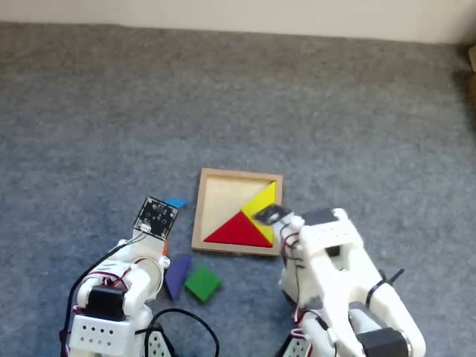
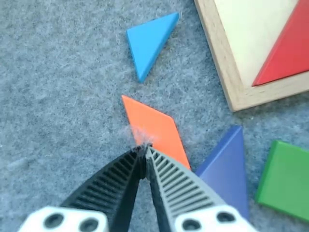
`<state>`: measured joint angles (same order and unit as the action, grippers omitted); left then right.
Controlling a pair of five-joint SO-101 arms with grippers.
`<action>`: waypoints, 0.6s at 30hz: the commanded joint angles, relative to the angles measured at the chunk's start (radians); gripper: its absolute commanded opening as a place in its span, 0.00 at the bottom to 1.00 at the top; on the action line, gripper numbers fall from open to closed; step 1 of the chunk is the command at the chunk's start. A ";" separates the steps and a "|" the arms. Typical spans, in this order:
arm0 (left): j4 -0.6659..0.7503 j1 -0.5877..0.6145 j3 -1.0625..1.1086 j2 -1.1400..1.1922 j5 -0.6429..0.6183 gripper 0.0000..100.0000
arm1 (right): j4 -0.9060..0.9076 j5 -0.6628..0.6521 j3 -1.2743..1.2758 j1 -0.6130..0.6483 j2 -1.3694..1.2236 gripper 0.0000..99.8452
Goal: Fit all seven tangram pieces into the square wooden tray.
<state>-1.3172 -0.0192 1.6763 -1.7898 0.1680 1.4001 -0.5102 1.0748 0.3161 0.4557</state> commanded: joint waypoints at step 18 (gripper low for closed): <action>-0.003 0.013 0.019 -0.031 0.008 0.00 | -0.079 -0.017 -0.147 -0.507 0.621 0.16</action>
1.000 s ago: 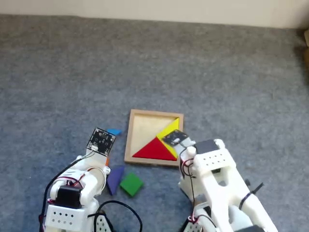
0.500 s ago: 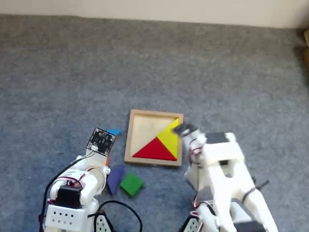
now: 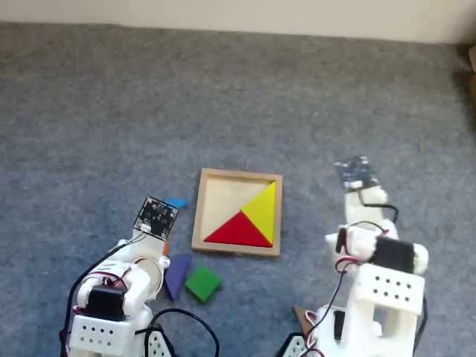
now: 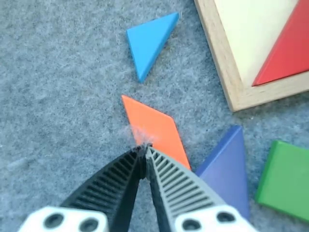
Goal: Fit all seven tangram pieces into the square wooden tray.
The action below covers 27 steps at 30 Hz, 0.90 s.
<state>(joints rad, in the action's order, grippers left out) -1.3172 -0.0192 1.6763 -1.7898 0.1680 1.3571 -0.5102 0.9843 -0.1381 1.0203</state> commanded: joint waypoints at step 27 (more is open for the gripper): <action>-0.003 0.013 0.019 -0.031 0.008 0.00 | -0.059 0.044 -0.056 0.018 0.062 0.16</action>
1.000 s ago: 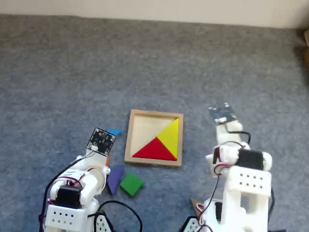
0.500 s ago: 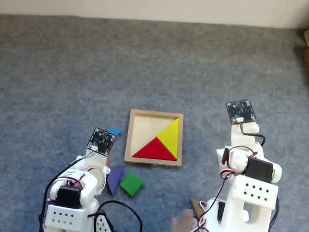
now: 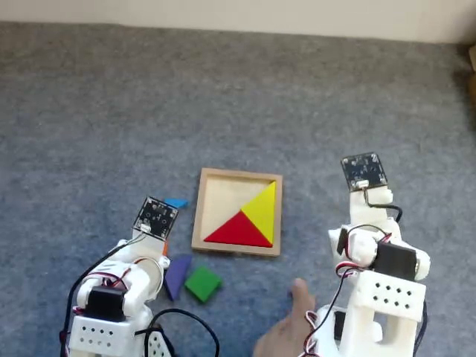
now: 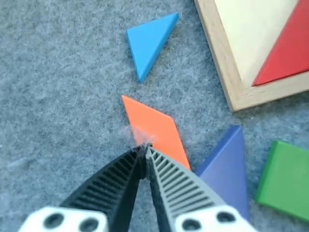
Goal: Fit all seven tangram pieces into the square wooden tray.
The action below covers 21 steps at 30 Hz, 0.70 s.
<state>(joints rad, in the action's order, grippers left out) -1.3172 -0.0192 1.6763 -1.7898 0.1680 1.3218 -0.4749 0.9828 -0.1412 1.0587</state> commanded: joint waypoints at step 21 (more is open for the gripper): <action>-0.003 0.013 0.019 -0.031 0.008 0.00 | -0.024 0.003 -0.016 0.022 0.024 0.16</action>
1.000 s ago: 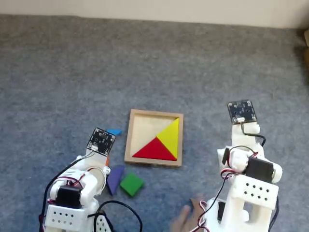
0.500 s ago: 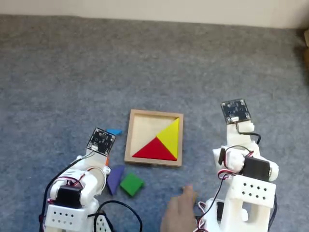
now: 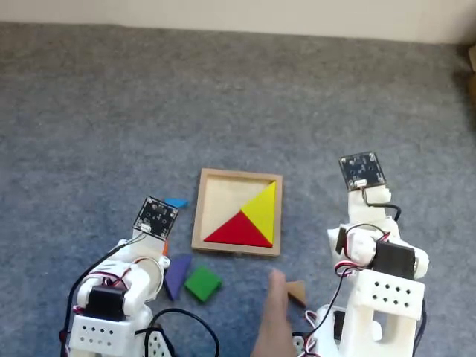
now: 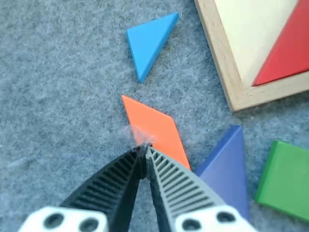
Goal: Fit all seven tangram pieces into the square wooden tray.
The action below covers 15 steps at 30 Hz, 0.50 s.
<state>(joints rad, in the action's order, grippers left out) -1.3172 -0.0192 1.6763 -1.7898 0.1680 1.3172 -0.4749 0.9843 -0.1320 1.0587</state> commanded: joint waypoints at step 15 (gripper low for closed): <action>-0.003 0.012 0.019 -0.031 0.008 0.00 | 0.127 0.009 -0.163 0.012 -0.024 0.16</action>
<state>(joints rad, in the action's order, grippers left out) -1.3172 -0.0192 1.6763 -1.7898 0.1680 1.3449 -0.4749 0.9659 -0.1304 1.0587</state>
